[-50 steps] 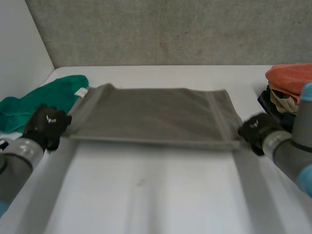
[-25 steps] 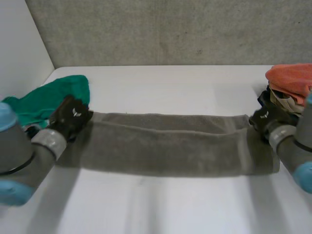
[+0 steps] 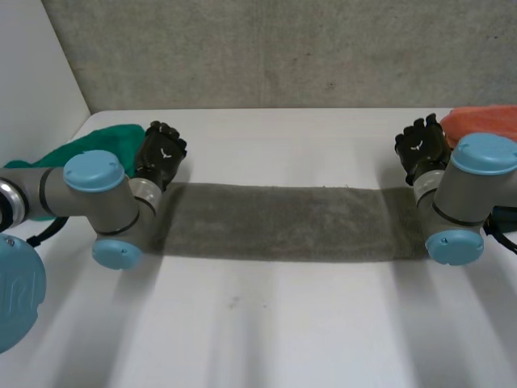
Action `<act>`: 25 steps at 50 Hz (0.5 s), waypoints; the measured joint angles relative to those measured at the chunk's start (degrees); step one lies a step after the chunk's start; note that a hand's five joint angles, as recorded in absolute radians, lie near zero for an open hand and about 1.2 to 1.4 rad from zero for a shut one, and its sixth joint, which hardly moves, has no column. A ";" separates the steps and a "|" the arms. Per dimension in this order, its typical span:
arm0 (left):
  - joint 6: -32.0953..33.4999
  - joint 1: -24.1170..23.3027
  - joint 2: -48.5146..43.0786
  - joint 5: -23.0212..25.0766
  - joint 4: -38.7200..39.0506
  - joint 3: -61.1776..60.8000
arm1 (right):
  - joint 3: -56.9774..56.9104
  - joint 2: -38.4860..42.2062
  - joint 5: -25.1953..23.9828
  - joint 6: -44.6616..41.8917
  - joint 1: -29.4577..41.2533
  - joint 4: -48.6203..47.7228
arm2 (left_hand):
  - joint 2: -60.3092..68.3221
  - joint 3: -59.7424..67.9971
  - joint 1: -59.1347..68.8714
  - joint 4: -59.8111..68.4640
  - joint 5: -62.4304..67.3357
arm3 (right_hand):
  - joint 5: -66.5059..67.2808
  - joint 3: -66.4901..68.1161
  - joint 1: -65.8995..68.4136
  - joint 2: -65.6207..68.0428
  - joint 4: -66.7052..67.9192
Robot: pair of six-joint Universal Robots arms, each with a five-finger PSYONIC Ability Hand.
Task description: Fold the laundry.
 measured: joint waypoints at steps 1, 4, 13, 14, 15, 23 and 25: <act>-0.10 -0.12 0.08 -0.04 -0.01 -0.11 | 0.16 -0.23 0.01 0.25 0.07 -0.06 | 0.00 0.00 0.00 0.00 0.00 | 0.00 0.00 0.00 0.00 -0.01; -1.22 -0.77 1.87 -0.23 -0.05 -1.67 | 2.21 -2.93 -0.14 2.73 0.28 0.11 | -0.17 0.00 0.00 0.00 0.00 | 0.00 0.00 0.00 0.00 -0.01; -11.75 -1.31 17.23 0.09 -0.23 -14.23 | 14.58 -17.80 -5.03 14.24 -1.78 12.98 | -0.24 0.00 0.00 0.00 0.00 | 0.58 0.69 0.20 0.60 0.86; -13.56 -1.28 19.43 0.22 -0.21 -16.23 | 16.54 -19.70 -6.47 15.75 -2.96 16.58 | -0.26 0.00 0.00 0.00 0.00 | 1.62 1.88 0.43 1.78 2.03; -14.69 -1.24 20.78 0.30 -0.19 -17.53 | 17.63 -20.62 -7.34 16.46 -3.71 18.56 | -0.27 0.00 0.00 0.00 0.00 | 2.72 3.27 1.63 3.19 3.18; -20.80 -1.03 27.95 0.81 0.44 -25.86 | 25.80 -24.17 -14.79 18.39 -8.94 25.28 | -0.35 0.00 0.00 0.00 0.00 | 11.16 11.32 10.41 10.74 11.49; -21.43 -1.07 28.80 1.10 0.61 -27.65 | 28.02 -24.18 -16.37 18.18 -10.02 23.03 | -0.35 0.00 0.00 0.00 0.00 | 12.13 12.26 11.43 11.75 12.51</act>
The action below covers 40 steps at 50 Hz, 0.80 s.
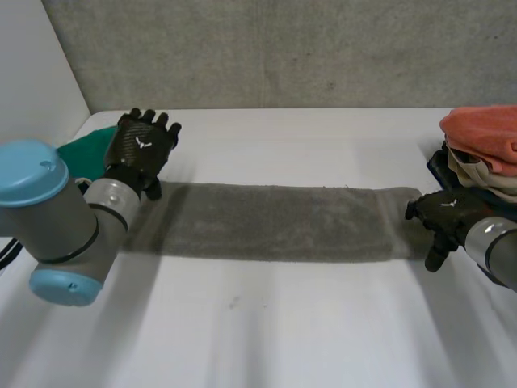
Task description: Fold the laundry.
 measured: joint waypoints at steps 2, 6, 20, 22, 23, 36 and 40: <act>-0.14 -0.03 0.22 0.24 0.11 -0.83 | 1.06 0.26 -0.59 -0.18 -0.42 -2.02 | 0.00 0.00 0.00 0.00 0.00 | 0.19 0.03 0.00 0.00 0.08; -0.10 -0.13 0.14 0.73 0.50 -1.94 | 2.00 2.26 -0.83 -0.48 -0.60 -6.66 | 0.00 0.00 0.00 0.00 0.00 | 1.97 2.11 2.08 2.01 2.10; 0.10 -0.15 -0.25 1.02 2.37 -3.07 | 2.12 8.16 4.37 -4.87 -3.74 -16.54 | 0.00 0.00 0.00 0.00 0.00 | 41.67 43.74 39.00 43.61 44.17; 0.09 -0.08 -0.05 1.01 2.42 -3.14 | 2.76 7.51 5.05 -6.61 -5.75 -17.20 | 0.00 0.00 0.00 0.00 0.00 | 41.69 43.73 39.00 43.61 44.24; 0.08 -0.05 0.03 1.00 2.41 -3.16 | 2.97 7.17 5.25 -7.40 -6.64 -17.33 | 0.00 0.00 0.00 0.00 0.00 | 41.69 43.74 39.00 43.61 44.25; -0.01 1.05 4.94 1.24 2.30 -6.42 | 0.39 1.25 6.04 -28.58 -18.01 -15.71 | 0.00 0.00 0.00 0.00 0.00 | 42.03 43.74 39.00 43.61 44.27; -0.10 1.99 6.90 1.26 2.30 -7.34 | -2.39 -0.43 5.57 -29.77 -11.68 -17.63 | 0.00 0.00 0.00 0.00 0.00 | 42.18 43.73 39.00 43.61 44.28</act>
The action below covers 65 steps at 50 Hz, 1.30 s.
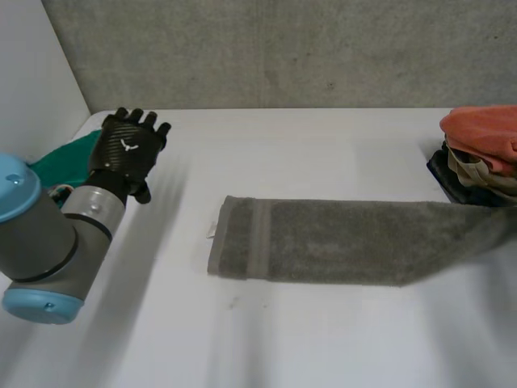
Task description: Fold the laundry.
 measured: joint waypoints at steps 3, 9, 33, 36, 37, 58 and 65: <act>-0.39 0.69 1.45 -0.02 0.00 -0.53 | -1.95 -0.89 -0.80 0.17 7.27 -3.09 | 0.00 0.00 0.00 0.00 0.00 | 0.08 0.00 0.00 0.00 0.00; -2.16 1.20 3.57 -0.08 0.00 -1.58 | -3.95 0.38 -6.24 0.14 24.88 -11.61 | 0.00 0.00 0.00 0.00 0.00 | 0.20 0.34 0.00 0.00 0.05; -3.81 -3.26 3.70 -0.12 0.15 -1.80 | -5.73 11.82 -3.09 12.15 47.06 -11.62 | 0.00 0.00 0.00 0.00 0.00 | -54.35 -56.03 -50.48 -55.39 -56.68; -3.87 -5.18 3.66 -0.15 0.18 -0.49 | -1.59 5.72 -0.42 22.69 42.23 -9.23 | 0.00 0.00 0.00 0.00 0.00 | -54.35 -56.07 -50.48 -55.39 -56.93; -3.89 -5.54 3.64 -0.16 0.18 -0.27 | -1.02 5.10 -0.29 23.94 41.59 -8.70 | 0.00 0.00 0.00 0.00 0.00 | -54.35 -56.07 -50.48 -55.39 -56.93; -4.12 -9.89 1.39 -0.36 0.12 1.86 | 9.05 2.42 5.16 18.14 24.37 -11.28 | 0.00 0.00 0.00 0.00 0.00 | -1.81 -0.03 -3.38 -2.10 -0.07; -4.18 -9.69 2.83 -0.71 0.07 1.77 | 4.91 -0.14 -0.05 16.22 37.09 -17.47 | 0.00 0.00 0.00 0.00 0.00 | -0.67 -0.03 -3.38 -2.10 0.01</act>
